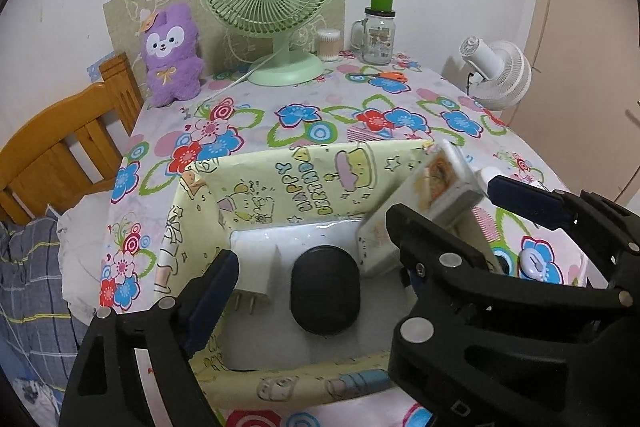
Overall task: Organize rigid objects
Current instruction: 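Lower and release the plug in the box while the right gripper releases the bar there, then withdraw both grippers from the box toward the black object and white charger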
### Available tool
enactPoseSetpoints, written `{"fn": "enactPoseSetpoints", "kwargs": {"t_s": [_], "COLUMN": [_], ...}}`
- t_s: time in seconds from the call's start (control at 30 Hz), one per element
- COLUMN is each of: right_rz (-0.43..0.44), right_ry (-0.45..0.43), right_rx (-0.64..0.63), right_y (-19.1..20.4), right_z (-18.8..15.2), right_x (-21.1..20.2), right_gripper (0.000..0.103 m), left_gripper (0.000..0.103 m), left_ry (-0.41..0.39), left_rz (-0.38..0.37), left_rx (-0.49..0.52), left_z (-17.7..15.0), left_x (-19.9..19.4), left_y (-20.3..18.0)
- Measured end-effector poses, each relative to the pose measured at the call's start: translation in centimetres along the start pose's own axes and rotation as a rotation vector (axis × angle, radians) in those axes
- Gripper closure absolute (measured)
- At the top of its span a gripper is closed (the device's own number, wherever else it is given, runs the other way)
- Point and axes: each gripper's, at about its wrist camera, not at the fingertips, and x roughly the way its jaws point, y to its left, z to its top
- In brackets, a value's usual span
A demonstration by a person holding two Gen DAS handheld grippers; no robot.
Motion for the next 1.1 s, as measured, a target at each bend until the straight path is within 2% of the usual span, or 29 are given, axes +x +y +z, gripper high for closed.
{"fn": "enactPoseSetpoints", "kwargs": {"t_s": [0.17,1.1], "right_rz": [-0.008,-0.049], "right_ry": [-0.006,-0.036], "right_rx": [0.016,0.068], "right_y": [-1.0,-6.9], "right_z": [-0.4,-0.7], "right_x": [-0.8,-3.6], "right_gripper": [0.023,0.019], "left_gripper": [0.013,0.012], "left_ry": [-0.006,-0.034], "left_rz": [-0.005,-0.021], "left_rx": [0.013,0.059], "left_z": [-0.1,1.4], "left_x": [-0.5,-1.4], "left_y": [-1.2,-7.4]}}
